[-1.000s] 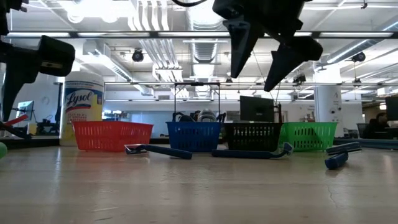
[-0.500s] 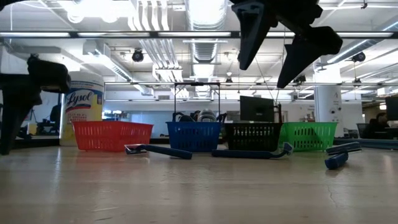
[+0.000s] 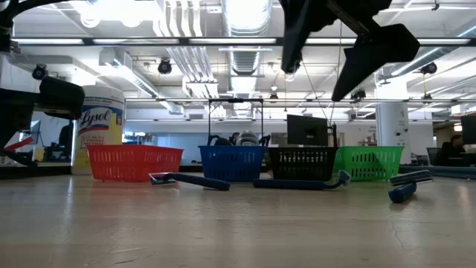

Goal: Pick & Place Travel size toiletries
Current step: Put the green shampoo into the black basket

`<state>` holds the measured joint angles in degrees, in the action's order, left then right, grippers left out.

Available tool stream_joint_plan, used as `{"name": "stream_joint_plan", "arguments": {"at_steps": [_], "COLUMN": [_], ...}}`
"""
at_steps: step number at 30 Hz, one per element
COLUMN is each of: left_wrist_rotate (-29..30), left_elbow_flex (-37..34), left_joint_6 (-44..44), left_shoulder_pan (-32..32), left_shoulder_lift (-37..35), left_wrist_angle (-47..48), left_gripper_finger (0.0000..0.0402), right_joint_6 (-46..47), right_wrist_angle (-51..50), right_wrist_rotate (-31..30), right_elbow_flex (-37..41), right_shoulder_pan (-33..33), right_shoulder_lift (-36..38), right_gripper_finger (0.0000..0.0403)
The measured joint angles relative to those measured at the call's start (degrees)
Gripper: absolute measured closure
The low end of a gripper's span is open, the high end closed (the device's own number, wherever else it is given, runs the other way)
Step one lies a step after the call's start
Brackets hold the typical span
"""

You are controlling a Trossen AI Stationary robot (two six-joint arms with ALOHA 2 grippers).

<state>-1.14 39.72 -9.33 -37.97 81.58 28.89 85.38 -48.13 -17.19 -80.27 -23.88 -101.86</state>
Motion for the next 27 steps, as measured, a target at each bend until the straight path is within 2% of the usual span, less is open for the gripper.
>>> {"name": "stream_joint_plan", "arguments": {"at_steps": [4,14,22,25,27], "left_wrist_rotate": [0.0,5.3,17.0,21.5,22.3], "left_elbow_flex": [0.0,1.4,4.5,6.2,7.6], "left_joint_6": [0.7,5.1,8.4,6.4,3.9], "left_shoulder_pan": [0.0,0.4,0.5,0.8,1.3], "left_shoulder_lift": [0.0,-1.9,-7.3,-8.9,-9.2], "left_wrist_angle": [0.1,0.4,-0.3,-2.7,-4.3], "left_gripper_finger": [0.0249,0.0245,0.0246,0.0246,0.0246], "right_joint_6": [0.0,-0.2,-0.4,0.2,2.0], "right_wrist_angle": [4.3,18.4,27.9,29.7,31.3], "right_wrist_rotate": [1.0,2.3,2.2,2.9,3.4], "right_elbow_flex": [0.0,0.9,1.2,1.2,1.2], "right_shoulder_pan": [-0.6,-2.9,-3.1,-2.4,-1.7], "right_shoulder_lift": [0.0,0.0,-0.4,-0.4,-0.4], "right_gripper_finger": [0.0034,0.0034,0.0034,0.0034,0.0034]}}
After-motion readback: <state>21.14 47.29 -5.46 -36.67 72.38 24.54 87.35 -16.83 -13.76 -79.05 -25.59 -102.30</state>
